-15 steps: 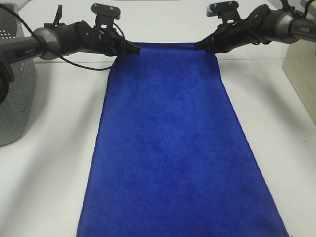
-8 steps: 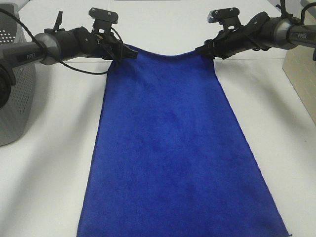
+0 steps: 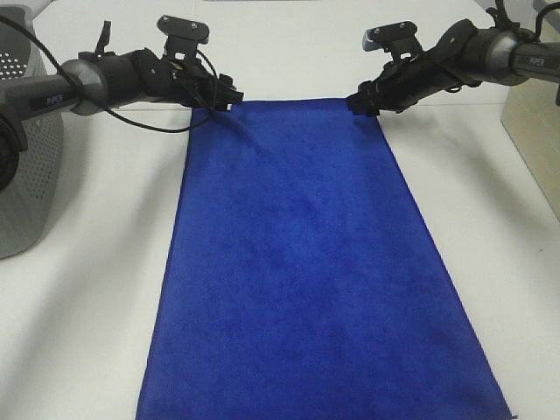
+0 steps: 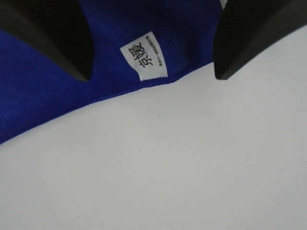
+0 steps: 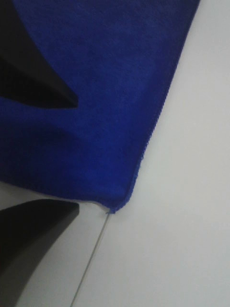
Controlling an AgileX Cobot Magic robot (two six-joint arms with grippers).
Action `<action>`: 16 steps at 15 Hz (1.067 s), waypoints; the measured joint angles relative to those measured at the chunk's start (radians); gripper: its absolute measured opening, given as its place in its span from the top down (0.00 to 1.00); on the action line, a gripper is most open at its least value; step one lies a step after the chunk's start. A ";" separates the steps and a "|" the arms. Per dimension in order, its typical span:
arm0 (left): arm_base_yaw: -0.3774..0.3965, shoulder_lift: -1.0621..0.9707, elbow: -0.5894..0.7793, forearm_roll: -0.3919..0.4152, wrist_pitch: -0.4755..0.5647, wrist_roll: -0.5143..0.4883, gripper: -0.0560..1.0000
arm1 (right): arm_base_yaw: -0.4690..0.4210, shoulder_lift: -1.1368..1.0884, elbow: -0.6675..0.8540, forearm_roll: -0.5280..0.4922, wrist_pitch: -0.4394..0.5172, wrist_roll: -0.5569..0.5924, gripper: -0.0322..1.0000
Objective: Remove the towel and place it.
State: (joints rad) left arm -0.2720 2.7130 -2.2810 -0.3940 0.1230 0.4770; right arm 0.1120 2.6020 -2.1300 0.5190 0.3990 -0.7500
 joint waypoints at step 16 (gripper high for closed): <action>0.074 -0.602 -0.002 0.516 1.085 -0.590 0.19 | -0.014 -0.630 0.000 -0.320 0.816 0.617 0.23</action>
State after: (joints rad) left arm -0.1980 2.1110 -2.2830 0.1220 1.2080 -0.1130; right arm 0.0980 1.9720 -2.1300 0.1990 1.2150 -0.1330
